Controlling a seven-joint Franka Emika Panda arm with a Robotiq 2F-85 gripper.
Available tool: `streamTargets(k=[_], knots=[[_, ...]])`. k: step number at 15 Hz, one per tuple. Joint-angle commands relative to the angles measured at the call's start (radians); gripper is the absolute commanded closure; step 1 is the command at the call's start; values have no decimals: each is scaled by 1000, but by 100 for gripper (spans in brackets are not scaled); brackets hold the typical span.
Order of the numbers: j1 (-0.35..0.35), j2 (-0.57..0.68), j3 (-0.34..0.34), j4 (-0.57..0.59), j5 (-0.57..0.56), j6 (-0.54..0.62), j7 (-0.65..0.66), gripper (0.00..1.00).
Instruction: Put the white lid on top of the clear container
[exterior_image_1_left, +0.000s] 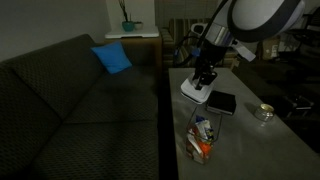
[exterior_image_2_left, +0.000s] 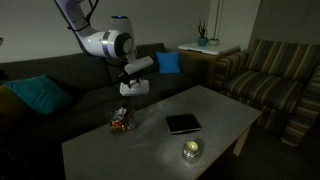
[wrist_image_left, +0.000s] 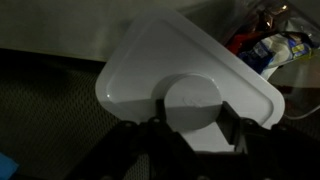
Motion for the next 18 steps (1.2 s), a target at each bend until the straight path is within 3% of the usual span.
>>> streamTargets(k=[1,9,18], knots=[[11,-7,-2,-2,32,-37,-17,71],[65,-11,-8,-20,45,-153,-4,71],[143,-34,-55,-82,31,-178,119,71]])
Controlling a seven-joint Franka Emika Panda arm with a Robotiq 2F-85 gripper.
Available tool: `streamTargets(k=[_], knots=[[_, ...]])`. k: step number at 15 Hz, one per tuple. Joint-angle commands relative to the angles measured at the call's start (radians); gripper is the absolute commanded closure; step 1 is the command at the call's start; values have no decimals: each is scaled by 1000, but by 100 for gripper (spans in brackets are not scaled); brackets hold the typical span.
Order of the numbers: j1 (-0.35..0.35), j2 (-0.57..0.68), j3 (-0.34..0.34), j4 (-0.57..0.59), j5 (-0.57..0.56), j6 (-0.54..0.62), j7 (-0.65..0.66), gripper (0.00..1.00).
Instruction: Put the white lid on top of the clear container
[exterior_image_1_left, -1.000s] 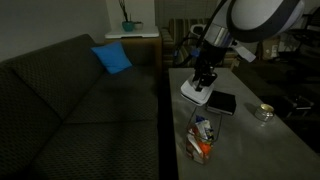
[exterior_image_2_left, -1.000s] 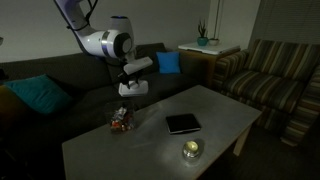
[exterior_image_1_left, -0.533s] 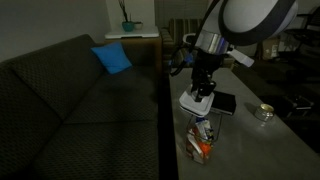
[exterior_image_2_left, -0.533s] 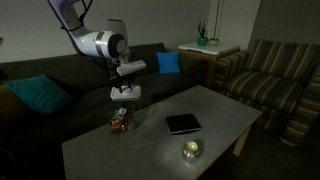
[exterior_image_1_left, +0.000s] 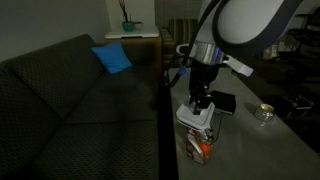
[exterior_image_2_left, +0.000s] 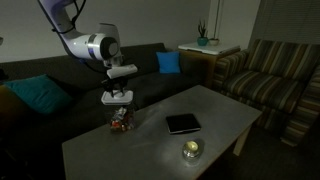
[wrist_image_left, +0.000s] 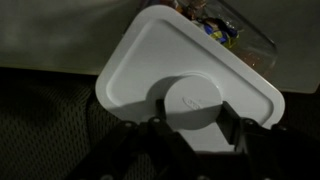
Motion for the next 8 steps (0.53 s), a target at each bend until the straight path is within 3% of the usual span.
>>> streamTargets(k=[1,8], knots=[[31,-33,-47,-46,-1,-15,45,71],[40,-13,-88,-49,-27,-16,52,71]])
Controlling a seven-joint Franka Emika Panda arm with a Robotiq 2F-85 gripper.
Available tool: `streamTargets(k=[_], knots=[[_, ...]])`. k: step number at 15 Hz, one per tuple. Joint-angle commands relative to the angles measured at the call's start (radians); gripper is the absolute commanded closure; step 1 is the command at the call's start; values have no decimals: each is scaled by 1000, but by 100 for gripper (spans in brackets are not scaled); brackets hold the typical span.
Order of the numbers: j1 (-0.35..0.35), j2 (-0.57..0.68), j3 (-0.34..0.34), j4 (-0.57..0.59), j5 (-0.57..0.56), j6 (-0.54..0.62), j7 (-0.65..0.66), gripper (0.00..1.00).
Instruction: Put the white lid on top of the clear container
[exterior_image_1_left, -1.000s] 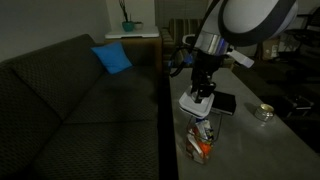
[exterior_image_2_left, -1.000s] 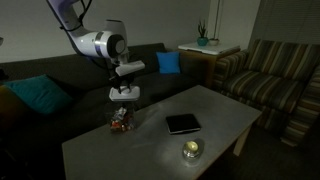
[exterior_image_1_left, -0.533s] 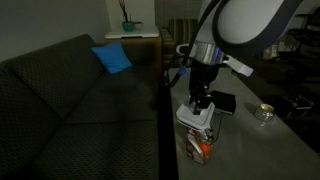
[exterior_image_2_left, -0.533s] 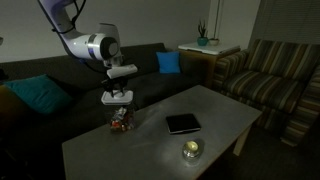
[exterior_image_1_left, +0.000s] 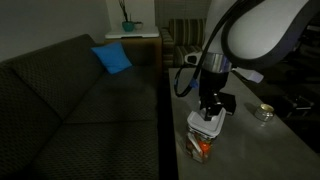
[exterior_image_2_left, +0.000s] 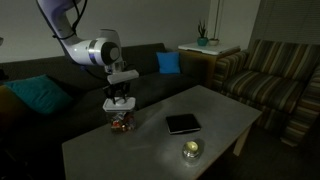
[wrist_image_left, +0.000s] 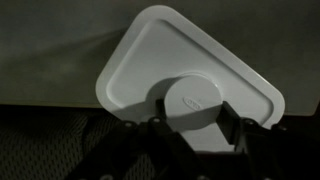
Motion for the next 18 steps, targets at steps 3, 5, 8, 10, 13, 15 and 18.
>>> streamTargets(k=[3,5,8,10,13,15,18], knots=[[32,1,-31,6,-44,-22,-2,71],[61,21,-51,29,-69,-32,7,71],[84,52,-70,56,-75,-63,18,71],[88,80,-71,77,-69,-58,19,71],[87,91,-67,92,-63,-61,24,71],[89,88,-70,92,-64,-65,32,71],[103,67,-81,84,-72,-89,52,40]])
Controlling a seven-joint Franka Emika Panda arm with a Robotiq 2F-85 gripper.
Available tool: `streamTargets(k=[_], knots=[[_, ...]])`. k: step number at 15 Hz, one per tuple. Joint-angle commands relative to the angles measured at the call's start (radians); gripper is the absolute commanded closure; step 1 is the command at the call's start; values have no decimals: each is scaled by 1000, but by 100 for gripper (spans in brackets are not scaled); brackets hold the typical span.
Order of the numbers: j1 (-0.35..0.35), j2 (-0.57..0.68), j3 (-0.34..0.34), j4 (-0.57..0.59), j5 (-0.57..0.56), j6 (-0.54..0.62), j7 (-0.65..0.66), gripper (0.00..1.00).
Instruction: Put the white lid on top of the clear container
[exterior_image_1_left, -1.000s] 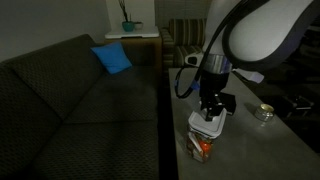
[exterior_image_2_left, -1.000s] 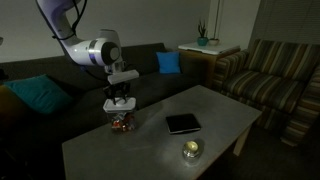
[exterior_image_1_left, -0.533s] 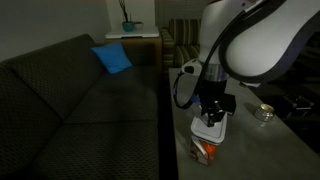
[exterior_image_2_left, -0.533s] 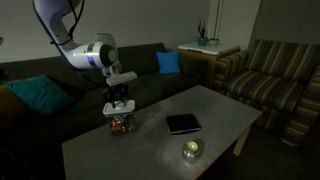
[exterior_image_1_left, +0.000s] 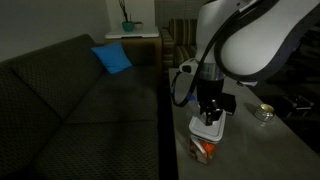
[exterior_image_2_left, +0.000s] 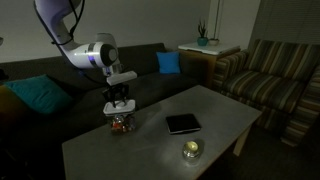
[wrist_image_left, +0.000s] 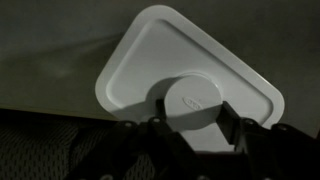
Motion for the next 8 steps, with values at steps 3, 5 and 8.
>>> streamTargets(k=[3,5,8], knots=[[42,-4,-39,3,-31,-60,60,6],[53,-16,-47,-4,-47,-80,82,0],[71,-32,-61,-13,-72,-107,118,0]])
